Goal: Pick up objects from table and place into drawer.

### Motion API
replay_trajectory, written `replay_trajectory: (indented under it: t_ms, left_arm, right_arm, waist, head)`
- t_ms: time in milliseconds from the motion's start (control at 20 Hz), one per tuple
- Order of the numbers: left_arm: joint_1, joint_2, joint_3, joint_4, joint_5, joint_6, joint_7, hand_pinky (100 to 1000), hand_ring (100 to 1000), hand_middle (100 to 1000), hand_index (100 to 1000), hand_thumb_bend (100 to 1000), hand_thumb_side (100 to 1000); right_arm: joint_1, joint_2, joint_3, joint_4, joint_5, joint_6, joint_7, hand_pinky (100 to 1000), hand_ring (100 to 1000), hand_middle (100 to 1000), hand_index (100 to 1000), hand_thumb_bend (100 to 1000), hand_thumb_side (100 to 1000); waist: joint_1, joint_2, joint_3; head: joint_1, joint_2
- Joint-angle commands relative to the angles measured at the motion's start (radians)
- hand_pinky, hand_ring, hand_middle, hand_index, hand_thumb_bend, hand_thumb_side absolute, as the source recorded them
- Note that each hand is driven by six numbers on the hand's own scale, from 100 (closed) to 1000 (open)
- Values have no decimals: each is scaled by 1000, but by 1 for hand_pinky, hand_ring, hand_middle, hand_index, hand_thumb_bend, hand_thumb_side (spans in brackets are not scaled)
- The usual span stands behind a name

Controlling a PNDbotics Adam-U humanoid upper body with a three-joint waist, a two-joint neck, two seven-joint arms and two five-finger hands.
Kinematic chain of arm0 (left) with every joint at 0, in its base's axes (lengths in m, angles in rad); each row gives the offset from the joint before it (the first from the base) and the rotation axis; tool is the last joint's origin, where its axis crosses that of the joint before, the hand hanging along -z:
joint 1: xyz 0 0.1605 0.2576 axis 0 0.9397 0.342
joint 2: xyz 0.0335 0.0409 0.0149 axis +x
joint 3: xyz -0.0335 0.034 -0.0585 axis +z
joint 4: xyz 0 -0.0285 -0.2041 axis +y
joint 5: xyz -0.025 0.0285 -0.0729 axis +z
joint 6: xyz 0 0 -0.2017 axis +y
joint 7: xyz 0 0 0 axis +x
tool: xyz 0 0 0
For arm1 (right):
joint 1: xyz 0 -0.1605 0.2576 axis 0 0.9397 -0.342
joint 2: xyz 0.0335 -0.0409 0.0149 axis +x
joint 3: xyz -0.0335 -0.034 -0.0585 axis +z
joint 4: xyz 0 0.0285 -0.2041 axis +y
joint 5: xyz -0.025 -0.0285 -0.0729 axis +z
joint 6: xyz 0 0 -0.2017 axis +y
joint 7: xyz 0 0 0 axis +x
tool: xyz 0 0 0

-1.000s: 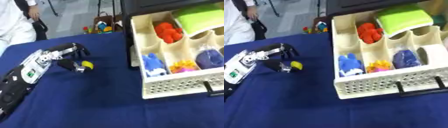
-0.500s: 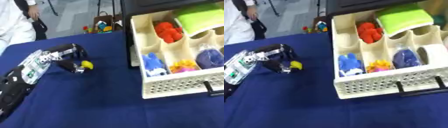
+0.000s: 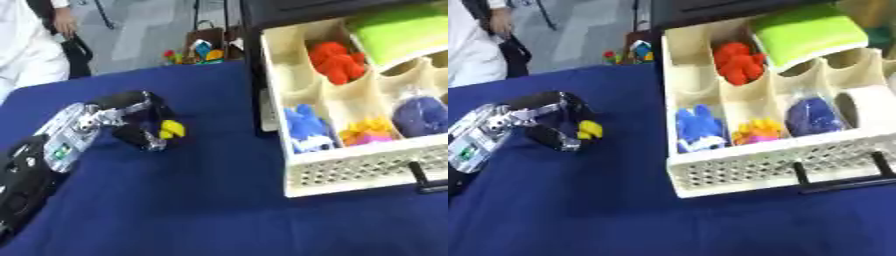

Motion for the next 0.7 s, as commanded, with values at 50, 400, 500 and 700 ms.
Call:
replay_trajectory:
  t_ms: [50, 400, 500, 700]
  left_arm:
    - [-9, 23, 14, -7, -9, -6, 4, 388, 589, 625, 743, 413, 568]
    - [-6, 19, 18, 0, -15, -4, 38, 356, 566, 597, 712, 385, 568]
    - [-5, 18, 19, 2, -21, -4, 55, 349, 561, 597, 705, 378, 565]
    - [-2, 16, 18, 6, -36, -5, 76, 337, 551, 596, 695, 330, 546]
  right_arm:
    - [-13, -21, -5, -10, -6, -43, -45, 640, 700, 604, 758, 100, 1000]
    - [-11, -22, -7, -10, -5, -42, -45, 640, 701, 602, 759, 100, 1000]
    - [-10, -22, -8, -10, -5, -42, -46, 640, 701, 602, 759, 100, 1000]
    - [-9, -23, -9, -10, -5, -42, -48, 640, 701, 602, 759, 100, 1000]
  waist:
    - [-10, -19, 0]
    - [-9, -16, -1]
    - [-9, -14, -2]
    - [-9, -13, -2]
  head:
    - [-1, -13]
    - [-2, -16]
    - [-3, -18]
    - [-4, -19]
